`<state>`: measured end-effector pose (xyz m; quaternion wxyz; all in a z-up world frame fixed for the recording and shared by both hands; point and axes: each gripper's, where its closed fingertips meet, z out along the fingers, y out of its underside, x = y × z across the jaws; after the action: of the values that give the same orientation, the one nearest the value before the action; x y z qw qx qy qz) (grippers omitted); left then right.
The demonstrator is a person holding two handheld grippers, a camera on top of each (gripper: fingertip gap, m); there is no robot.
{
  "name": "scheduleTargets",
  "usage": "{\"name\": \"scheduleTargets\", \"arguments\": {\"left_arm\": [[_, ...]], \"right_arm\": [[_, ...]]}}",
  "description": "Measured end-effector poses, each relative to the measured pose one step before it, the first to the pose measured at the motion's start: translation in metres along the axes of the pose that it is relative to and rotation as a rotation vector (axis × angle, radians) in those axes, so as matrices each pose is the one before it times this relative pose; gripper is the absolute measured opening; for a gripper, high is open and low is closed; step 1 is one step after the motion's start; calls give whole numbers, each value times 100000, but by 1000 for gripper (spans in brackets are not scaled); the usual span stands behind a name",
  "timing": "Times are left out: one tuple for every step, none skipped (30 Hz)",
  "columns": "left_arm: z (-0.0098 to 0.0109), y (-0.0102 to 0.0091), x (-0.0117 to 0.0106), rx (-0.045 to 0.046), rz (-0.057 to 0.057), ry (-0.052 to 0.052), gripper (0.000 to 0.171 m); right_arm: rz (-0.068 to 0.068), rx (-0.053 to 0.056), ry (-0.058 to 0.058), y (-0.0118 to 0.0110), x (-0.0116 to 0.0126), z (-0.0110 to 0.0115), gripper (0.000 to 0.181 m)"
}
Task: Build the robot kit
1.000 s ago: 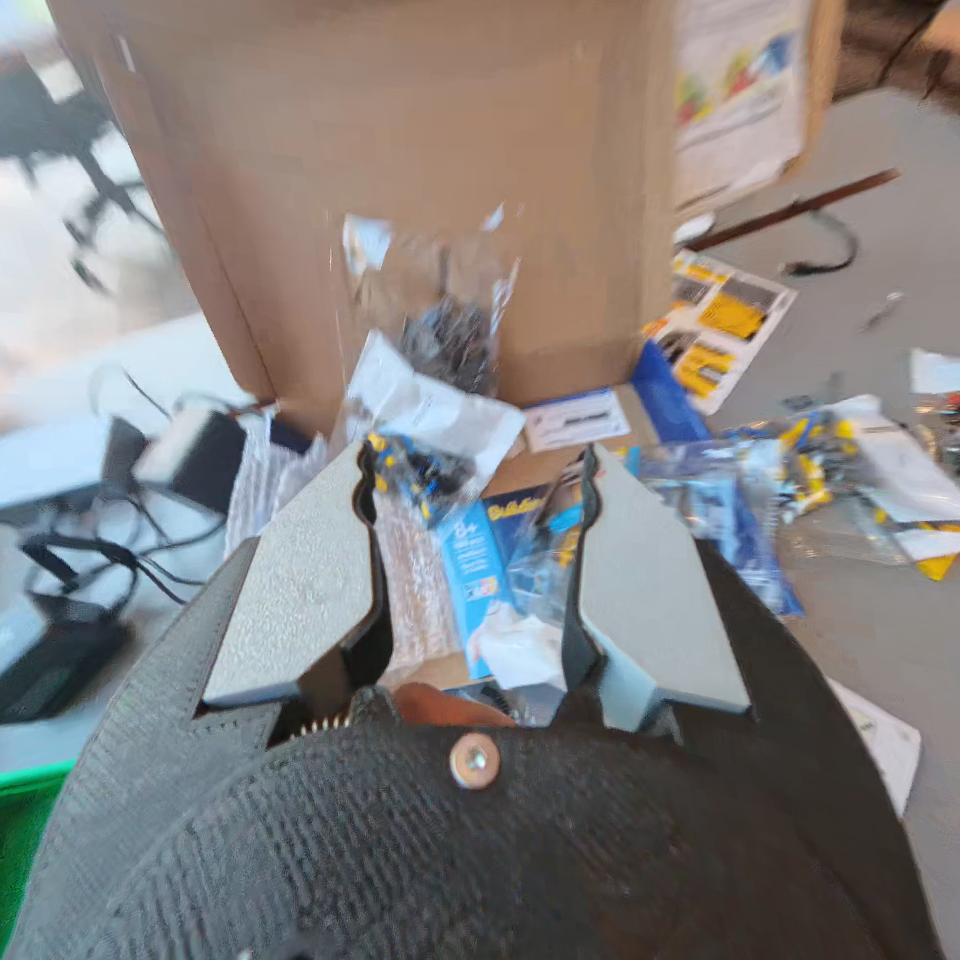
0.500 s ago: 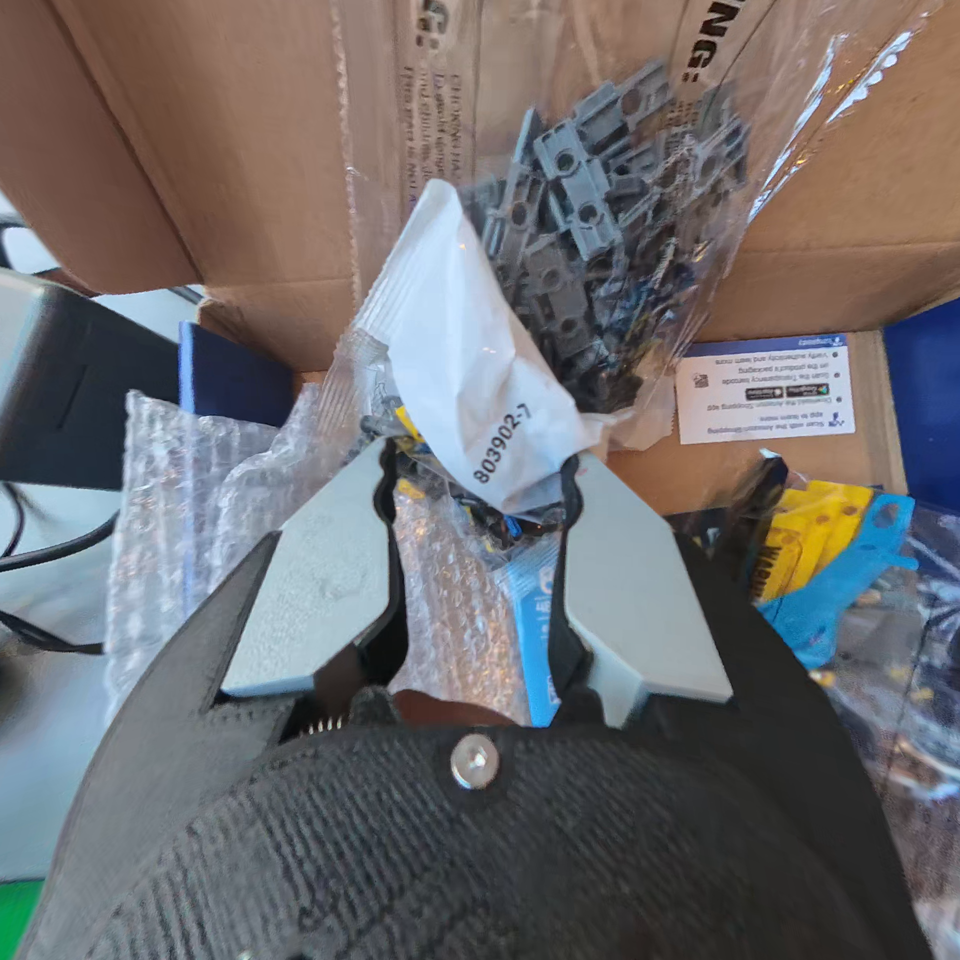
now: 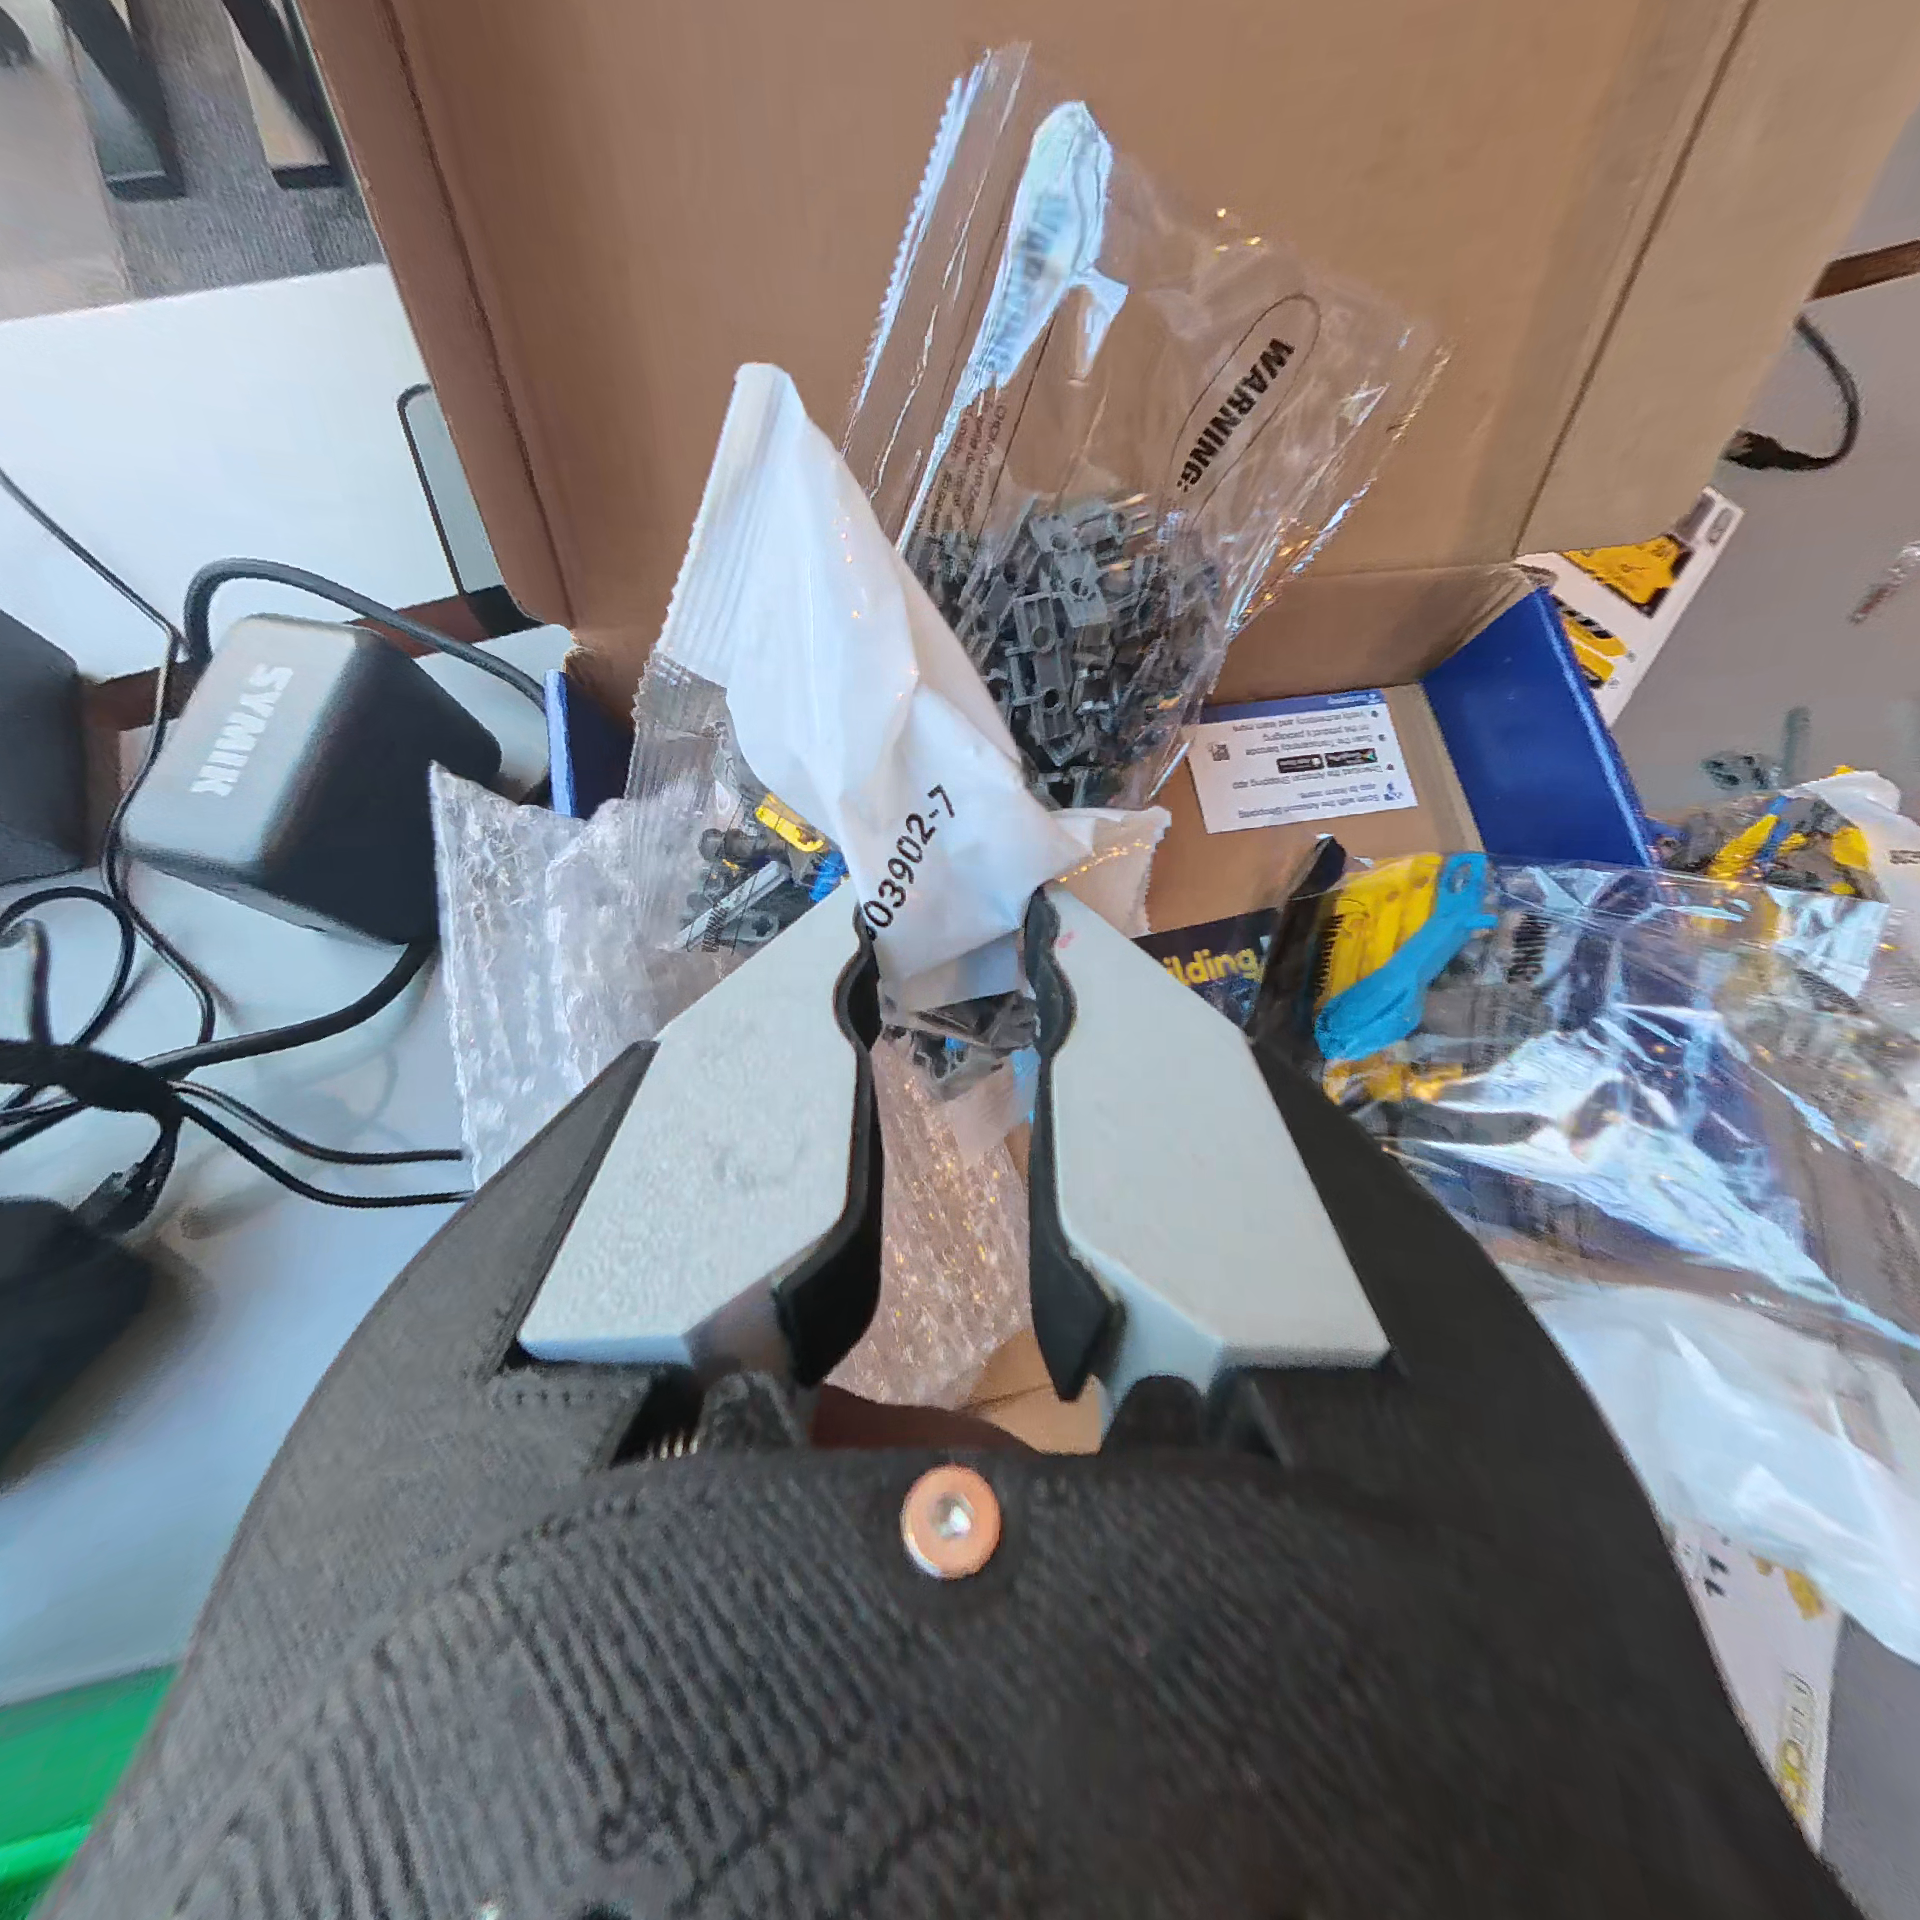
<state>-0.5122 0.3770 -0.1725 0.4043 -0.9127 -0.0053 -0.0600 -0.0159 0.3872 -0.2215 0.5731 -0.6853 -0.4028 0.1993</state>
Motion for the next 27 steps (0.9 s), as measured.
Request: {"name": "scheduleTargets", "arguments": {"left_arm": [[-401, -142, 151, 1114, 428, -70, 23], [-399, -274, 188, 2237, 1147, 140, 23], [-410, -399, 381, 3123, 933, 1565, 23], [-413, -451, 468, 3358, 244, 2402, 23], [-375, -450, 491, 3455, -494, 2794, 22], [-319, -397, 434, 3436, -1232, 2877, 23], [-245, -313, 326, 3331, -2706, 2915, 23], [-174, -241, 219, 3415, -4504, 3345, 23], [-156, -184, 272, 3565, -5336, 4500, 23], [-170, -112, 397, 3280, -5315, 5809, 23], [-165, 9, 399, 2493, -5925, 6188, 23], [-144, 170, 398, 1455, -6767, 6406, 23], [-128, 316, 441, 424, -6722, 6665, 23], [-131, 331, 460, 7, -6314, 6142, 23], [-138, 212, 396, 695, -4504, 4487, 23], [-167, 112, 367, 1045, -1807, 2863, 23], [-174, 111, 438, 667, 249, 2232, 23], [-185, 161, 571, -69, 608, 2554, 23], [-183, 274, 914, -1075, 741, 4571, 23], [-195, 444, 1509, -2195, 1989, 7755, 23], [-171, 644, 2050, -3213, 3455, 10052, 23], [-17, 734, 2151, -4011, 3568, 9454, 23], [215, 633, 1864, -3661, 4245, 6702, 23], [405, 537, 1639, -3280, 5146, 4562, 23], [540, 458, 1682, -2894, 5194, 4701, 23], [656, 298, 1781, -2062, 3665, 5969, 23], [758, 183, 1814, -1191, 2376, 7075, 23]], "right_arm": [[-287, 62, 61, -5, -32, -16, 30], [-315, 158, 183, -24, -5, -19, 30], [-297, 203, 235, -21, -9, -20, 30], [-199, 206, 246, -28, 2, -23, 30], [-111, 204, 197, -22, 16, -26, 30], [-55, 100, 74, -1, 3, -10, 30], [2, -23, 46, 0, 0, 6, 30], [63, -25, 54, 7, 17, -3, 30], [98, 38, 76, -2, 17, 2, 30], [126, 58, -14, -2, 17, 2, 30], [129, 73, -126, -10, 1, -13, 30], [92, 87, -144, -6, -7, -2, 30], [-31, 92, -121, 3, -12, -12, 30], [-179, 124, -19, -17, -21, -17, 30], [-265, 143, 67, -14, -11, -5, 29], [-301, 118, -54, -32, -20, 2, 29], [-379, 53, -295, -20, -46, 27, 29], [-422, -403, -534, 50, -78, 91, 29], [-253, -1044, -208, 138, -51, 120, 30], [-442, -703, 423, 85, 10, 84, 30], [-844, 197, 574, -37, -21, -10, 30], [-1022, 618, 89, -99, -97, -68, 30], [-943, 513, -232, -106, -134, -74, 30], [-768, 357, -262, -115, -98, -84, 30], [-452, 476, -108, -196, -46, -105, 30], [-38, 905, -238, -337, -52, -135, 30], [189, 1464, -504, -531, -86, -173, 30]]}}
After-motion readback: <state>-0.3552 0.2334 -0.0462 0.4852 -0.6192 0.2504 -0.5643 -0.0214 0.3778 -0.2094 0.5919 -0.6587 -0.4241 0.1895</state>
